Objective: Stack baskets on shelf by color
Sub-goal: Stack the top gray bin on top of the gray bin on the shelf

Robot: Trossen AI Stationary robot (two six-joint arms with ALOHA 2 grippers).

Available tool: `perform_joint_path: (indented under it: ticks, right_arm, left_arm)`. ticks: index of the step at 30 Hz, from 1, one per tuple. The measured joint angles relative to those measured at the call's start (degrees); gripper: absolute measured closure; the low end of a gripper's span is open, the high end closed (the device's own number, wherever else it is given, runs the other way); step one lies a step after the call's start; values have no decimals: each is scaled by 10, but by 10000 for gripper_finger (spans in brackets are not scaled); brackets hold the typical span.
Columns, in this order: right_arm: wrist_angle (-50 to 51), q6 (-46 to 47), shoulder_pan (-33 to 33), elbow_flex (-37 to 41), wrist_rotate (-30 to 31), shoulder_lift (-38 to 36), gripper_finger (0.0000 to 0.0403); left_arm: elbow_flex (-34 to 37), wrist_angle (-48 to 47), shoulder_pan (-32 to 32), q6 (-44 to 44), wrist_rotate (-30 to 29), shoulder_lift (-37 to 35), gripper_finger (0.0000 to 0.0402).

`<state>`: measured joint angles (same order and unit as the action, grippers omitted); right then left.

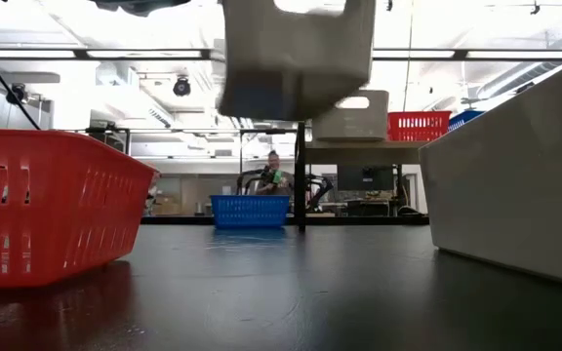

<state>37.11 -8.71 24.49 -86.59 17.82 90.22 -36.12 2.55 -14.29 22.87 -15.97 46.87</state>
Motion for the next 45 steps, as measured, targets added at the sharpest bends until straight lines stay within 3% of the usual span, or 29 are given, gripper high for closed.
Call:
perform_joint_path:
  ticks: [14, 18, 22, 25, 28, 37, 41, 45]
  right_arm:
    - [5, -111, 22, 0, 36, -98, 394]
    - [7, -150, 20, 0, 97, -127, 394]
    - [17, -161, -12, 0, 153, -168, 394]
    - [16, -157, -69, 0, 157, -197, 394]
    - [24, -158, -145, 0, 125, -214, 394]
    - [69, -184, -370, 0, -94, -218, 394]
    - [88, -184, -422, 0, -157, -215, 394]
    - [95, -183, -440, 4, -168, -216, 394]
  left_arm:
    - [0, 0, 0, 0, 0, 0, 237]
    - [0, 0, 0, 0, 0, 0, 237]
    - [0, 1, 0, 0, 0, 0, 237]
    - [0, 0, 0, 0, 0, 0, 237]
    - [0, 1, 0, 1, 0, 0, 237]
    - [0, 0, 0, 2, 0, 0, 237]
    - [0, 0, 0, 2, 0, 2, 237]
    - [0, 0, 0, 1, 0, 7, 237]
